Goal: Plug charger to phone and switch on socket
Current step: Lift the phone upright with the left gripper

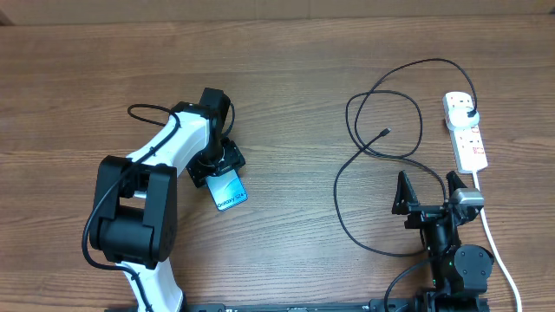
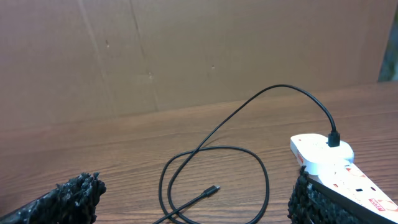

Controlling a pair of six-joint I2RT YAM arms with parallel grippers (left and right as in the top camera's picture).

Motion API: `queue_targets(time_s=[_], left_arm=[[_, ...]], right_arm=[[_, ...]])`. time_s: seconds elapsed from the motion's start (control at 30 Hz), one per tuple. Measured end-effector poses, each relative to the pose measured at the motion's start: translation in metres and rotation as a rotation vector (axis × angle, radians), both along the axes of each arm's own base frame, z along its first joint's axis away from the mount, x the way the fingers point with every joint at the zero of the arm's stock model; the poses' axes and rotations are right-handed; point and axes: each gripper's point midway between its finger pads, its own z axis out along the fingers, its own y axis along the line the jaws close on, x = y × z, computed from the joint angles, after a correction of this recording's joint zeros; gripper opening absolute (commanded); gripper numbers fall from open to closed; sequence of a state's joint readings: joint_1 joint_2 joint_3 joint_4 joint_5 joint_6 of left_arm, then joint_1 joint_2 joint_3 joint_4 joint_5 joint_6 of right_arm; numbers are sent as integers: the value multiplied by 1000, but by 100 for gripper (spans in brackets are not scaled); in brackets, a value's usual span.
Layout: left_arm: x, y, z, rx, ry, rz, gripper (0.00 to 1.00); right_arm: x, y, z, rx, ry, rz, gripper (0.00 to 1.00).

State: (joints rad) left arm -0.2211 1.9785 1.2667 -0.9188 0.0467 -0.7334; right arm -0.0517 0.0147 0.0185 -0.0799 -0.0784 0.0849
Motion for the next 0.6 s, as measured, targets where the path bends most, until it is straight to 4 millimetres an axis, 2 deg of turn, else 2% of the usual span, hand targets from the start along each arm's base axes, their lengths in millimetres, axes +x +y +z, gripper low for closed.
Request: queue_targets(time_s=[0.27,0.6], left_arm=[[-2,0,2,2,16,5,60],[-18,5,9,35,137,7,60]], right_arm=[[0,0,0,0,0,0,100],[0,0,0,0,0,0,100]])
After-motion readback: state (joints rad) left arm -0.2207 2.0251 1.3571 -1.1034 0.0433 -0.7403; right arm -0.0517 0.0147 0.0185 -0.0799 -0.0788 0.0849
